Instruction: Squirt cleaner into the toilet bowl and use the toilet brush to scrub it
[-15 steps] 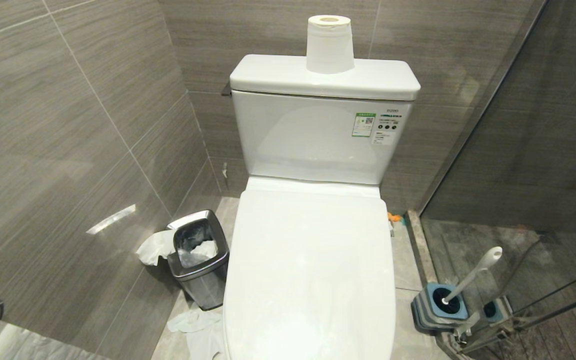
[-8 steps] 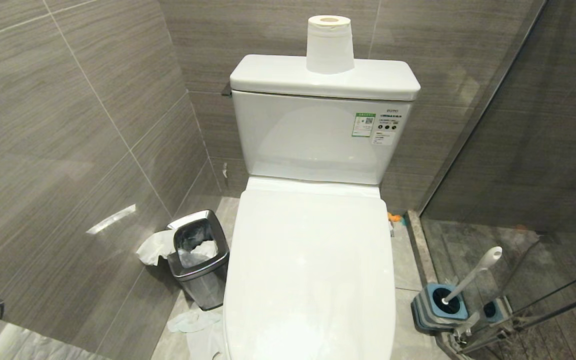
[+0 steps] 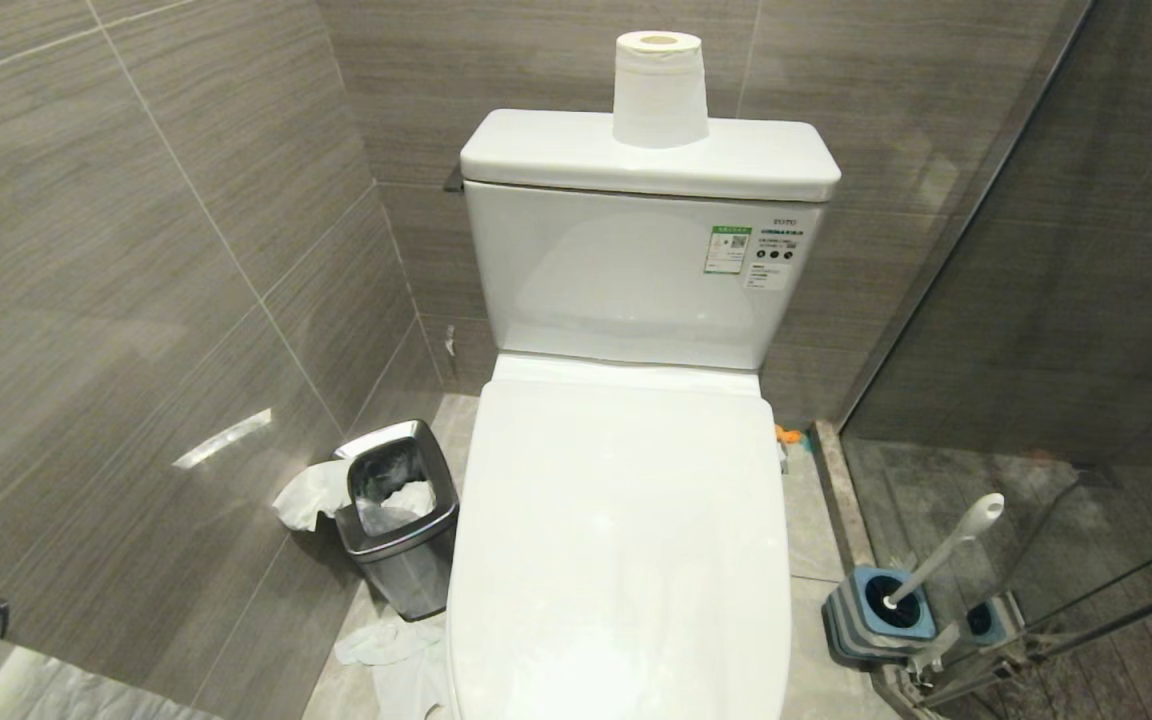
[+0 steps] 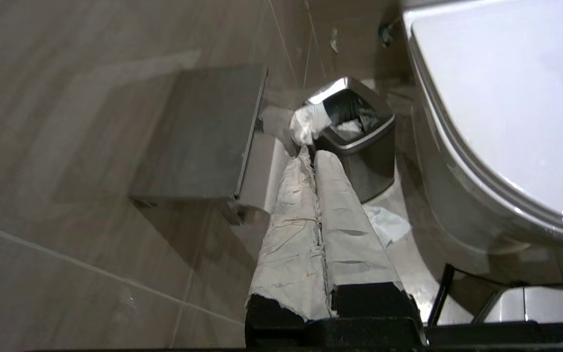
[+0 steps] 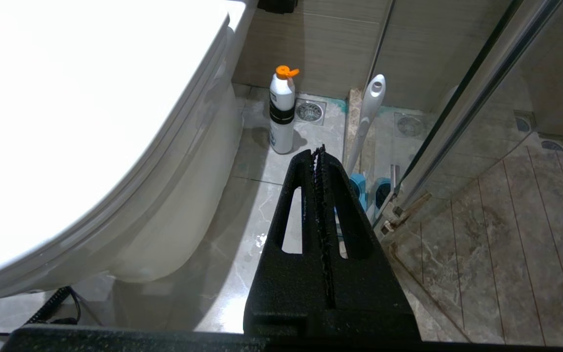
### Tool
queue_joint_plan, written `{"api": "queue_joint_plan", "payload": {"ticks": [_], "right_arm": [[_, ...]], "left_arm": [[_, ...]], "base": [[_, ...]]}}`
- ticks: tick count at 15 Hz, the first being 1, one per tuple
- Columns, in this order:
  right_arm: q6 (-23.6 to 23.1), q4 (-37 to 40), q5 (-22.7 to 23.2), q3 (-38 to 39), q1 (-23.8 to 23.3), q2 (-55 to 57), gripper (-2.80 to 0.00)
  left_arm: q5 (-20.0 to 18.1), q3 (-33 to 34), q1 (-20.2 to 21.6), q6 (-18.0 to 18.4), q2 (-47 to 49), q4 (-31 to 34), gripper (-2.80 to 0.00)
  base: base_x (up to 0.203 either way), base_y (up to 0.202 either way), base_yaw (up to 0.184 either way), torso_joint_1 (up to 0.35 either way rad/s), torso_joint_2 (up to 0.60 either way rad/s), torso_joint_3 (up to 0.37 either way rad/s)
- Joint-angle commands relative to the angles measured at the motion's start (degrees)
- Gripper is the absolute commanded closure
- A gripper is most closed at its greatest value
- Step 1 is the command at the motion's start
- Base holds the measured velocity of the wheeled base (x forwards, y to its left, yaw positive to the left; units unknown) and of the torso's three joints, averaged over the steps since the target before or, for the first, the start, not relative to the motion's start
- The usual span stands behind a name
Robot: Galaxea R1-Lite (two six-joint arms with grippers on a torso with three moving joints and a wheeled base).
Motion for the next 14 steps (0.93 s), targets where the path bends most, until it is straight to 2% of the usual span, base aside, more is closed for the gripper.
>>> {"api": "queue_joint_plan", "payload": {"ticks": [1,3,5,9,10,11,12,14], "right_arm": [[0.00,0.00,0.00,0.02,0.00,0.05,0.00],[0.00,0.00,0.00,0.02,0.00,0.05,0.00],[0.00,0.00,0.00,-0.06,0.00,0.05,0.00],[0.00,0.00,0.00,0.02,0.00,0.05,0.00],[0.00,0.00,0.00,-0.01,0.00,0.05,0.00],[0.00,0.00,0.00,0.02,0.00,0.05,0.00],[0.00,0.00,0.00,0.02,0.00,0.05,0.00],[0.00,0.00,0.00,0.02,0.00,0.05,0.00]], "left_arm": [[0.11,5.45,-0.04,-0.19,-1.55,0.30,0.00],[-0.03,11.96,-0.05,0.02,-1.57,0.07,0.00],[-0.32,19.62,-0.06,0.18,-1.56,-4.03,0.00],[-5.30,36.19,-0.06,-0.25,-1.56,-29.29,0.00],[-6.45,40.30,-0.05,-1.39,-1.57,-37.15,0.00],[-7.82,42.80,-0.05,-4.04,-1.58,-42.52,0.00],[-9.08,44.81,-0.05,-5.94,-1.57,-44.34,0.00],[-9.31,49.29,-0.06,-5.80,-1.60,-50.94,0.00]], "base": [[0.000,0.000,0.000,0.000,0.00,0.000],[0.000,0.000,0.000,0.000,0.00,0.000],[0.000,0.000,0.000,0.000,0.00,0.000],[0.000,0.000,0.000,0.000,0.00,0.000],[0.000,0.000,0.000,0.000,0.00,0.000],[0.000,0.000,0.000,0.000,0.00,0.000],[0.000,0.000,0.000,0.000,0.00,0.000],[0.000,0.000,0.000,0.000,0.00,0.000]]}}
